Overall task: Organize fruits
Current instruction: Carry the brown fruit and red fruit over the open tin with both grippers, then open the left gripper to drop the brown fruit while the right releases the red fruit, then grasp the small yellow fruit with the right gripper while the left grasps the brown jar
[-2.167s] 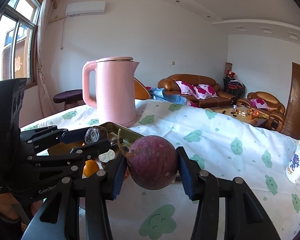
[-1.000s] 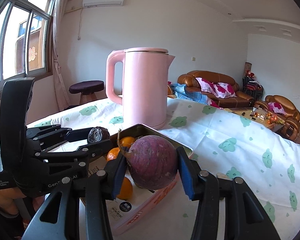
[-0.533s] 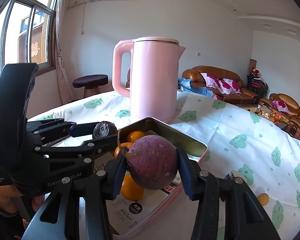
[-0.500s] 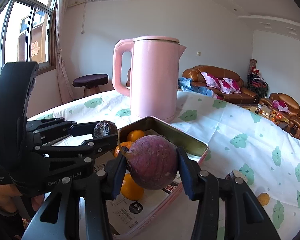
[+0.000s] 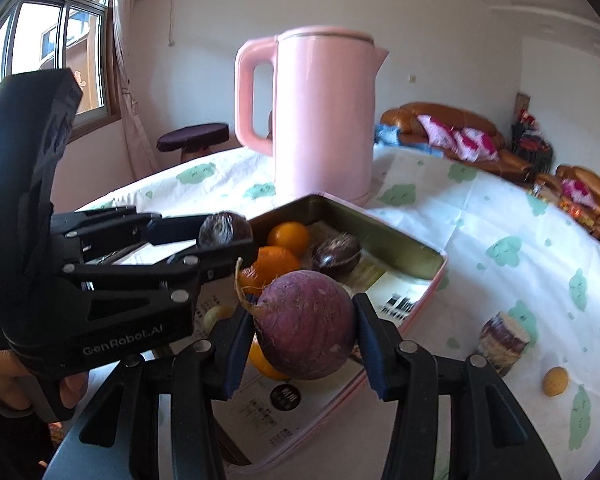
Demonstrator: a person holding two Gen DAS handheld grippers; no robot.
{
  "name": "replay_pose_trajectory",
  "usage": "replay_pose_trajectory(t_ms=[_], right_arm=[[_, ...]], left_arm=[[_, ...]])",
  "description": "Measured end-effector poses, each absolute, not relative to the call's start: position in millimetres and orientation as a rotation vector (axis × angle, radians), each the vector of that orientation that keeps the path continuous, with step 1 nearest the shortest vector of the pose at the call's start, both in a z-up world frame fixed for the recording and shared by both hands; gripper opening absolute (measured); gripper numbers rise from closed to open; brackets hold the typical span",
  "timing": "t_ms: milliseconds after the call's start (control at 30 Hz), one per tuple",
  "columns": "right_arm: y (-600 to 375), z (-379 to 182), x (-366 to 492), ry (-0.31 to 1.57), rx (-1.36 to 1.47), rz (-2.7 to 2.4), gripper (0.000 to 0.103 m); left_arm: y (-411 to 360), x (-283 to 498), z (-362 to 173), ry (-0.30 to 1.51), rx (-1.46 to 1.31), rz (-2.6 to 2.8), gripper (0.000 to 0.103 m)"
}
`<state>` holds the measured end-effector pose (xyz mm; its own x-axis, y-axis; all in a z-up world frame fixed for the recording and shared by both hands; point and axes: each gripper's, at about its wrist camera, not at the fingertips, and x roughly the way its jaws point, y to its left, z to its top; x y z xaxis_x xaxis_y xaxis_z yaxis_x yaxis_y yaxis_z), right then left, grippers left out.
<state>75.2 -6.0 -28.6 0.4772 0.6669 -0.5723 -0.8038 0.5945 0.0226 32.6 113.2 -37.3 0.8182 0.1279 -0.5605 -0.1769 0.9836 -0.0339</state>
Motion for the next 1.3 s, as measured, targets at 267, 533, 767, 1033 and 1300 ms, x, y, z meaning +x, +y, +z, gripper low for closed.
replay_pose_trajectory(t_ms=[267, 533, 767, 1033, 1300], right_arm=[[-30.2, -11.7, 78.2, 0.54, -0.188, 0.874, 0.068], [-94.1, 6.4, 86.6, 0.514, -0.203, 0.735, 0.069], [-166.6, -0.8, 127.9, 0.582, -0.165, 0.516, 0.068], [-187.1, -28.9, 172.6, 0.717, -0.124, 0.408, 0.068], [-189.3, -37.2, 188.4, 0.77, -0.079, 0.438, 0.066]], left_arm=[[111.4, 25.7, -28.3, 0.544, -0.113, 0.197, 0.084], [71.9, 24.6, -2.6, 0.457, -0.084, 0.145, 0.094], [12.1, 49.0, -3.7, 0.488, -0.052, 0.021, 0.094], [-39.6, 97.2, -14.0, 0.537, 0.007, -0.016, 0.094], [-24.9, 111.0, -25.0, 0.575, -0.007, 0.041, 0.094]])
